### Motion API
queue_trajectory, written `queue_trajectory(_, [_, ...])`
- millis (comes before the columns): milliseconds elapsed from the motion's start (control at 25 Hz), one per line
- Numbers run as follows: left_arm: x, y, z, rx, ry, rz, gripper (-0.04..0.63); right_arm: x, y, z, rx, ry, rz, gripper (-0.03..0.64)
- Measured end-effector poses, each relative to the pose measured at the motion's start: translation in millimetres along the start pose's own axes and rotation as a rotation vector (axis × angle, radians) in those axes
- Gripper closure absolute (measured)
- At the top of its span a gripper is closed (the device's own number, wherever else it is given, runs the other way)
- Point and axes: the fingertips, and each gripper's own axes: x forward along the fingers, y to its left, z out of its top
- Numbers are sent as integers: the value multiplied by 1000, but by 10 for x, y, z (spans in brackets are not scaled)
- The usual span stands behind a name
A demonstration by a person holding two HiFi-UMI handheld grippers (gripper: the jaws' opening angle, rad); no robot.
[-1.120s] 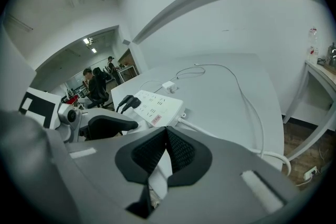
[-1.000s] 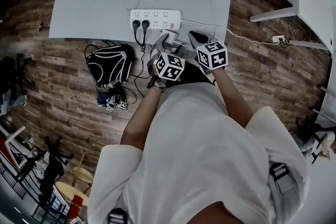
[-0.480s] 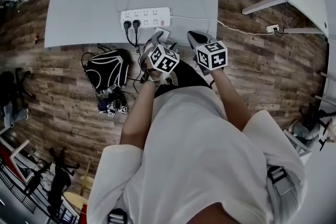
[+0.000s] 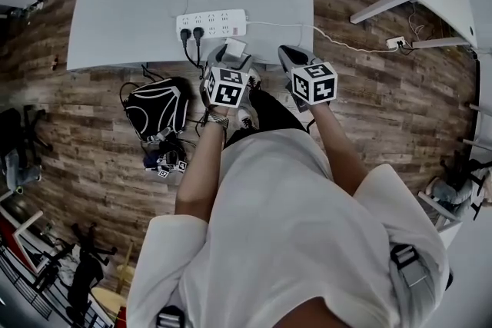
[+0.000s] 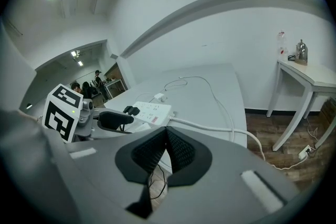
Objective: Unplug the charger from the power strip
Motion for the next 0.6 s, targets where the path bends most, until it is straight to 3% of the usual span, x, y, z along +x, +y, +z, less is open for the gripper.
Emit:
queue_trajectory(120, [-211,68,140,-55,-54,26,282,-102,90,125,-27,-43,2,614])
queue_trajectory(240, [-484,140,338,-103,-125,54,344,-219,231,355,-83,-101,11,614])
queue_trajectory(600, [-1368,154,1227,-16,-384,91,556,-759,646,1236,-207,-307,67,615])
